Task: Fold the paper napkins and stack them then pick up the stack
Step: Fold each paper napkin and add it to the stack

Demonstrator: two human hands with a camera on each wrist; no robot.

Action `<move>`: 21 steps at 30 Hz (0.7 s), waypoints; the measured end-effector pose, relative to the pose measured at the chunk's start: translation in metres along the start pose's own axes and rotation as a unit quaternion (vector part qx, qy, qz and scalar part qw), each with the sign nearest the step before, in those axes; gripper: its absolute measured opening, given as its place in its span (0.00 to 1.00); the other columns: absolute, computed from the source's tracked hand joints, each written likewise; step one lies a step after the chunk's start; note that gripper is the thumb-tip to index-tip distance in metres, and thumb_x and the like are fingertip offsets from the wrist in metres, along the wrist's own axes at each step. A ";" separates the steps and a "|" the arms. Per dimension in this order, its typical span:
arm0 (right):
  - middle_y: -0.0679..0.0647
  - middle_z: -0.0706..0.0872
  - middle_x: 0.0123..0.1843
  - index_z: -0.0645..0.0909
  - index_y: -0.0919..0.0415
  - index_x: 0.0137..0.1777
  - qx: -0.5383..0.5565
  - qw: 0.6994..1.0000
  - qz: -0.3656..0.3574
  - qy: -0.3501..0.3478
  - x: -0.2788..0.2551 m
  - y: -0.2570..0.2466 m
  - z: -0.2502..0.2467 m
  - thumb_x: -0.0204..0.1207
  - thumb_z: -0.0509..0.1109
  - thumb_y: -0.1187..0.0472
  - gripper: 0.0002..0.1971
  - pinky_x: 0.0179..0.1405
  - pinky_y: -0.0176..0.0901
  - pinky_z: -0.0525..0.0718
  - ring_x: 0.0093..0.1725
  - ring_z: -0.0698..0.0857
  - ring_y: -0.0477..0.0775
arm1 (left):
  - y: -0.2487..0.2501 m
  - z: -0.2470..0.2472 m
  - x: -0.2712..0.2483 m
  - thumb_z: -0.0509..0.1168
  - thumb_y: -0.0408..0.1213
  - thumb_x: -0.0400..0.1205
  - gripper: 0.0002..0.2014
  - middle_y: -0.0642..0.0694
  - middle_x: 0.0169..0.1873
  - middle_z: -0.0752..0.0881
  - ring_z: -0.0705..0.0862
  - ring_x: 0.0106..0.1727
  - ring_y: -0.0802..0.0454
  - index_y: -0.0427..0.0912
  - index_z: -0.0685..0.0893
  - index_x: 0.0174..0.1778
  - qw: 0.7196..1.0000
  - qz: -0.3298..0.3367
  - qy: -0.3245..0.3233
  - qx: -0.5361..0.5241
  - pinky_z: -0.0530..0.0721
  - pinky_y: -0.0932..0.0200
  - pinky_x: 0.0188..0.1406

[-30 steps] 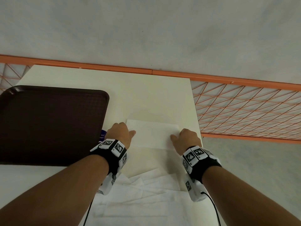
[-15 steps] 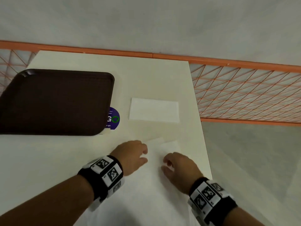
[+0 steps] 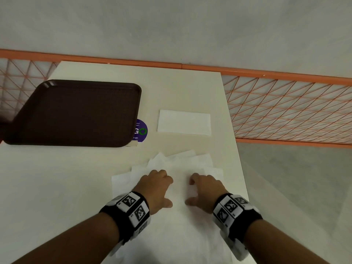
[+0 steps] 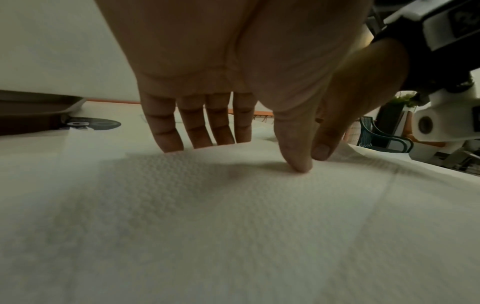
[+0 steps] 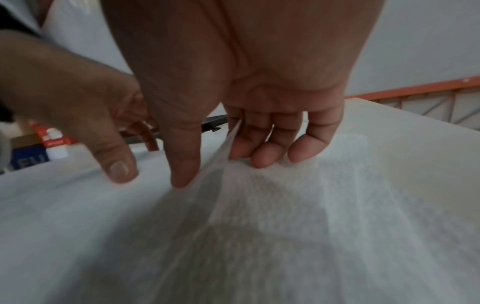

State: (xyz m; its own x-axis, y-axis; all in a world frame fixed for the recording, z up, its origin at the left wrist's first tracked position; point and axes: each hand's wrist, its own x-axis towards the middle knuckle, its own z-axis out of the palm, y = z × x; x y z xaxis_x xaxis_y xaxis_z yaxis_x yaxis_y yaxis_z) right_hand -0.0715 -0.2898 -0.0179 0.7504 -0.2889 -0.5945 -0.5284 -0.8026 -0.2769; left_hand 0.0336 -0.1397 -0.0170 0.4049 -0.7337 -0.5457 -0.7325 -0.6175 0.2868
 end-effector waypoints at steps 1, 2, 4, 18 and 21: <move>0.49 0.81 0.59 0.75 0.50 0.62 0.024 1.000 0.005 -0.010 0.001 -0.001 -0.003 0.71 0.75 0.47 0.22 0.57 0.44 0.78 0.59 0.80 0.54 | 0.001 0.001 0.001 0.68 0.56 0.77 0.33 0.53 0.69 0.70 0.68 0.70 0.50 0.51 0.68 0.76 1.000 -0.005 0.002 -0.008 0.71 0.53 0.69; 0.49 0.82 0.56 0.77 0.50 0.57 0.048 0.999 0.000 -0.010 0.002 -0.001 -0.006 0.72 0.75 0.50 0.16 0.52 0.42 0.79 0.56 0.81 0.53 | 0.001 0.002 0.000 0.69 0.56 0.76 0.33 0.54 0.69 0.69 0.68 0.71 0.51 0.51 0.68 0.76 1.000 -0.011 0.004 -0.025 0.72 0.53 0.69; 0.46 0.82 0.45 0.79 0.49 0.46 0.094 0.995 -0.026 0.001 0.000 -0.001 -0.009 0.72 0.74 0.55 0.06 0.41 0.35 0.76 0.47 0.82 0.49 | -0.001 0.000 -0.001 0.71 0.56 0.75 0.33 0.56 0.69 0.70 0.68 0.71 0.52 0.53 0.70 0.75 0.996 -0.024 0.004 -0.083 0.73 0.52 0.70; 0.64 0.89 0.47 0.85 0.63 0.49 0.575 0.805 0.096 0.112 -0.010 0.033 -0.011 0.76 0.73 0.64 0.04 0.50 0.64 0.87 0.43 0.87 0.63 | -0.041 -0.010 -0.016 0.68 0.32 0.81 0.05 0.39 0.49 0.91 0.89 0.46 0.46 0.36 0.87 0.49 0.787 -0.103 0.029 -0.608 0.88 0.53 0.48; 0.65 0.90 0.50 0.84 0.65 0.53 0.615 0.771 0.134 0.098 -0.008 0.033 -0.001 0.78 0.72 0.64 0.07 0.48 0.60 0.88 0.45 0.88 0.63 | -0.037 0.007 -0.016 0.65 0.34 0.83 0.07 0.37 0.48 0.89 0.88 0.44 0.44 0.35 0.85 0.51 0.710 -0.148 0.047 -0.687 0.88 0.55 0.41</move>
State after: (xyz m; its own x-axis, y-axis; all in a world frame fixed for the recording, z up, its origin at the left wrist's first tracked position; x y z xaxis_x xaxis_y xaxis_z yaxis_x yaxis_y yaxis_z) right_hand -0.0939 -0.3143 -0.0215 0.5301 -0.5281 -0.6634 -0.5619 0.3671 -0.7413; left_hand 0.0500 -0.1035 -0.0245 0.5117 -0.4898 -0.7058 0.5918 -0.3946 0.7029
